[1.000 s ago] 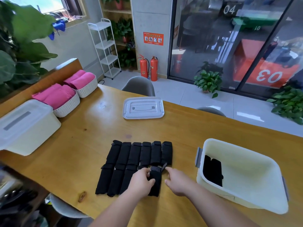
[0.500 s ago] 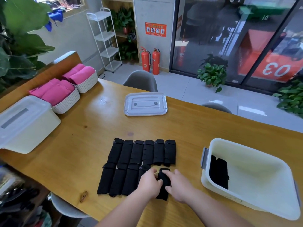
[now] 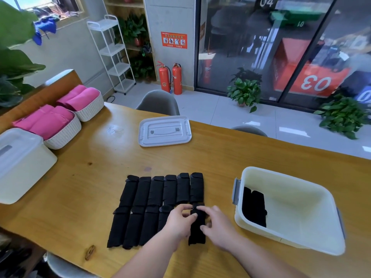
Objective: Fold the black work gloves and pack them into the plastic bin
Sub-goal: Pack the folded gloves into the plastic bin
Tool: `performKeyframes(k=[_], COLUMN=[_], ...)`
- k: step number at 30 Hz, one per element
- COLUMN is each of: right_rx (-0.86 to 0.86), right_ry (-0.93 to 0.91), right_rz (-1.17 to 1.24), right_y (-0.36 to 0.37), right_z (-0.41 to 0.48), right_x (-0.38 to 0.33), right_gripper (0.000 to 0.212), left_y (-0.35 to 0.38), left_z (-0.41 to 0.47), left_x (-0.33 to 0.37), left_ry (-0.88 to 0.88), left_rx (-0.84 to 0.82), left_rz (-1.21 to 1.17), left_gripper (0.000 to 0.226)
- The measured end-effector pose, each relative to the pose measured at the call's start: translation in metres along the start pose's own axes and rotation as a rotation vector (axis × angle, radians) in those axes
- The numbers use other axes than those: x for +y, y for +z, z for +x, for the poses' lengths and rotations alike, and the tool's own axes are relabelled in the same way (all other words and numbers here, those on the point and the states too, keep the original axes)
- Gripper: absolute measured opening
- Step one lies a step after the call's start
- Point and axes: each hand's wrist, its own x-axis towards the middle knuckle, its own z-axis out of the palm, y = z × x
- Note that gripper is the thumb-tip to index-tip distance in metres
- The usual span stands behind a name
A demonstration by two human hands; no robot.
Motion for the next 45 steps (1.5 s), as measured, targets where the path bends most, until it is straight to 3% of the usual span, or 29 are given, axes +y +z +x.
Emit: performKeyframes(k=[5, 13, 20, 26, 34, 39, 42, 45], right_rx=[0.078, 0.207, 0.349, 0.189, 0.313, 0.366, 0.39, 0.419], right_ry=[-0.059, -0.157, -0.152, -0.139, -0.154, -0.124, -0.08, -0.019], right_rz=[0.067, 0.125, 0.396, 0.852, 0.865, 0.826, 0.811, 0.801], right_y=[-0.027, -0.07, -0.119, -0.157, -0.181, -0.19, -0.193, -0.196], right_z=[-0.014, -0.032, -0.046, -0.059, -0.086, -0.097, -0.1, -0.103], right_x=[-0.014, -0.031, -0.031, -0.016, 0.015, 0.039, 0.06, 0.084], right_gripper=[0.061, 0.059, 0.064, 0.054, 0.068, 0.065, 0.062, 0.058], left_y=[-0.003, 0.004, 0.022, 0.051, 0.103, 0.135, 0.148, 0.15], left_z=[-0.011, -0.022, -0.034, -0.043, -0.042, -0.034, -0.026, -0.011], left_x=[0.028, 0.08, 0.126, 0.16, 0.175, 0.175, 0.17, 0.156], left_ry=[0.073, 0.198, 0.26, 0.334, 0.335, 0.301, 0.33, 0.548], left_rx=[-0.007, -0.049, -0.128, -0.215, -0.298, -0.344, -0.325, -0.113], left_rz=[-0.139, -0.151, -0.253, -0.221, -0.171, -0.147, -0.042, 0.417], left_gripper=[0.022, 0.024, 0.027, 0.028, 0.031, 0.031, 0.029, 0.029])
